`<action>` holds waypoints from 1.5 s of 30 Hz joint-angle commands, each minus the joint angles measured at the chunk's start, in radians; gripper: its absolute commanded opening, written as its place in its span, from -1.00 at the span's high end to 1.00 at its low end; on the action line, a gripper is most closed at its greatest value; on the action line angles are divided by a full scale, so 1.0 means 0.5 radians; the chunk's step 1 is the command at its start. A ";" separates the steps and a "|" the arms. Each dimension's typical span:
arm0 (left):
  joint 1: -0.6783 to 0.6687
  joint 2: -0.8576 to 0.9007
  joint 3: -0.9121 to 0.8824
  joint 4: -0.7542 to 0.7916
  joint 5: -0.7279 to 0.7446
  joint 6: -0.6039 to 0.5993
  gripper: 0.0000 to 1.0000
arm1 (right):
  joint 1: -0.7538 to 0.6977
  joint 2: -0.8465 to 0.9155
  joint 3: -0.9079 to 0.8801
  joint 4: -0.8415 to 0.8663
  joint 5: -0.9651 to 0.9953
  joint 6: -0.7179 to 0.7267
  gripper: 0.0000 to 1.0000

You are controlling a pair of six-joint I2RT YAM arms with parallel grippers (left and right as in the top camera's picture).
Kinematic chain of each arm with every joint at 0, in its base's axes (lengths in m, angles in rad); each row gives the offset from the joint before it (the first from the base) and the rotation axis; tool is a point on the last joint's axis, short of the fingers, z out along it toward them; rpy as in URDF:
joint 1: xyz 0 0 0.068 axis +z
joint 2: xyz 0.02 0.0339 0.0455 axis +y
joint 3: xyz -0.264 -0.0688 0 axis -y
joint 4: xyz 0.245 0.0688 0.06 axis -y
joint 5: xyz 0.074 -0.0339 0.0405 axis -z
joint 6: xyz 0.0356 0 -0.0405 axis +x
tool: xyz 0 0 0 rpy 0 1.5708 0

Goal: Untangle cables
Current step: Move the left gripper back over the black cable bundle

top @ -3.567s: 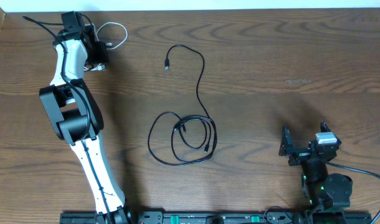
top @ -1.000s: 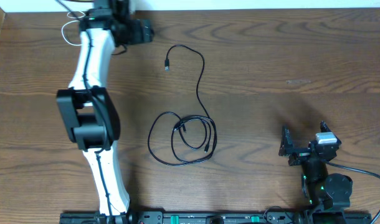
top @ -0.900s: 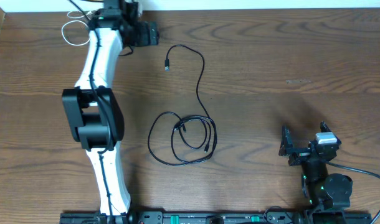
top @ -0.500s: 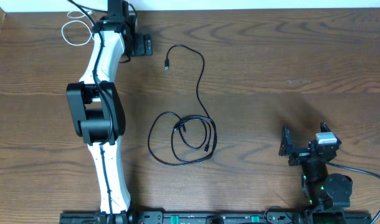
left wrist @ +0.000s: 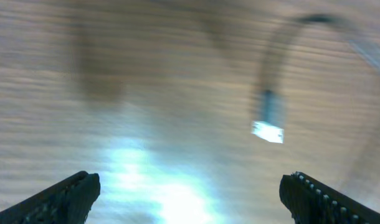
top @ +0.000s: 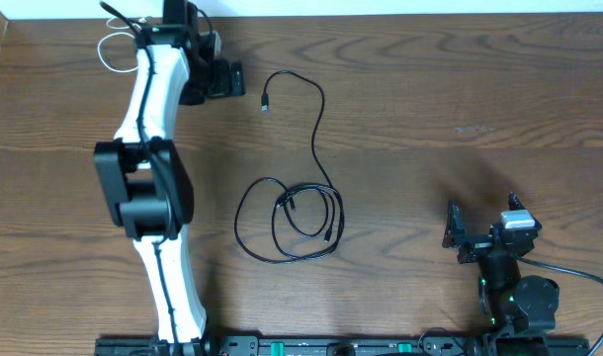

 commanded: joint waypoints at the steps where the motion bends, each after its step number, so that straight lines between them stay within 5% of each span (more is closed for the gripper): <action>1: -0.018 -0.232 0.012 -0.117 0.547 0.112 -0.96 | 0.008 -0.011 -0.007 -0.003 0.005 0.021 -0.99; 21: -0.132 -1.024 0.011 -1.225 0.322 0.270 -0.96 | 0.008 -0.011 -0.007 -0.003 0.005 0.021 -0.98; 28: -0.141 -1.338 -0.201 -1.320 0.297 0.243 -0.97 | 0.008 -0.011 -0.007 -0.004 0.005 0.021 -0.98; 36: -0.141 -1.602 -0.990 -0.953 0.298 0.151 -0.97 | 0.008 -0.011 -0.007 -0.003 0.005 0.021 -0.98; 45: -0.141 -1.524 -1.910 -0.092 0.344 -0.484 -0.99 | 0.008 -0.011 -0.007 -0.003 0.005 0.021 -0.99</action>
